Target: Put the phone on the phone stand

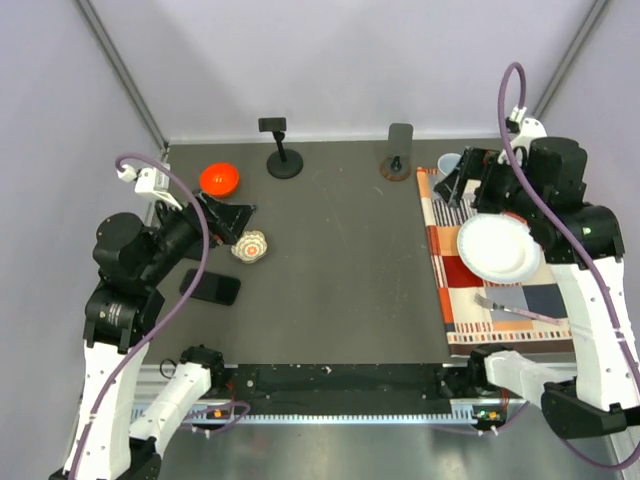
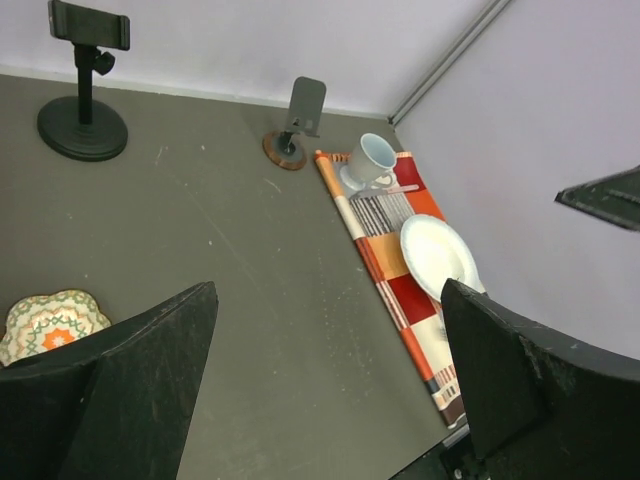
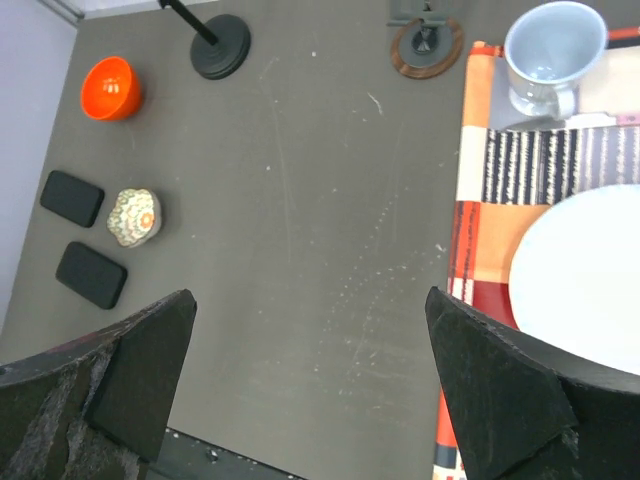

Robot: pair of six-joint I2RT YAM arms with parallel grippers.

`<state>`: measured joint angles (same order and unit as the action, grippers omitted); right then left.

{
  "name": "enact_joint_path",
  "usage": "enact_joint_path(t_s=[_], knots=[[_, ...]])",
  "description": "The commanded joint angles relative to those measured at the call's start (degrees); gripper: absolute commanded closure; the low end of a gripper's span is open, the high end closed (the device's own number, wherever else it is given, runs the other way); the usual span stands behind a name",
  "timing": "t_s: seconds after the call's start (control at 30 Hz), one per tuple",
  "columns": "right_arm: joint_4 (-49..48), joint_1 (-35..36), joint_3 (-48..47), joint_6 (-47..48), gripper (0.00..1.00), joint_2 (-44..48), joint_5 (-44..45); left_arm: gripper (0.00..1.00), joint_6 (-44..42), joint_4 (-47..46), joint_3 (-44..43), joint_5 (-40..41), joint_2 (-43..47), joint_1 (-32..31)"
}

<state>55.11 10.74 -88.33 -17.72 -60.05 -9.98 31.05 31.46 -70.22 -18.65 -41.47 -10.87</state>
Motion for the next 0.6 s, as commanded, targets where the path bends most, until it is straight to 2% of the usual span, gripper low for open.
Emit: enact_joint_path(t_s=[0.0,0.1,0.33,0.57], knots=[[-1.41,5.59,-6.49,-2.50,0.01,-5.24,4.52,0.02,-4.15,-1.32,2.01,-2.25,0.17,0.33],[-3.34,9.29,-9.22,-3.11,0.01,-10.67,7.07,0.02,-5.38,-1.75,3.76,-3.22,-0.80,0.33],[-12.12,10.18,-14.57,-1.54,0.01,-26.32,9.27,0.02,-8.63,-4.74,10.88,-3.84,-4.31,0.33],[-15.91,9.91,-33.79,1.71,0.01,-48.29,14.19,0.01,-7.23,-9.48,11.07,-9.11,-11.59,-0.37]])
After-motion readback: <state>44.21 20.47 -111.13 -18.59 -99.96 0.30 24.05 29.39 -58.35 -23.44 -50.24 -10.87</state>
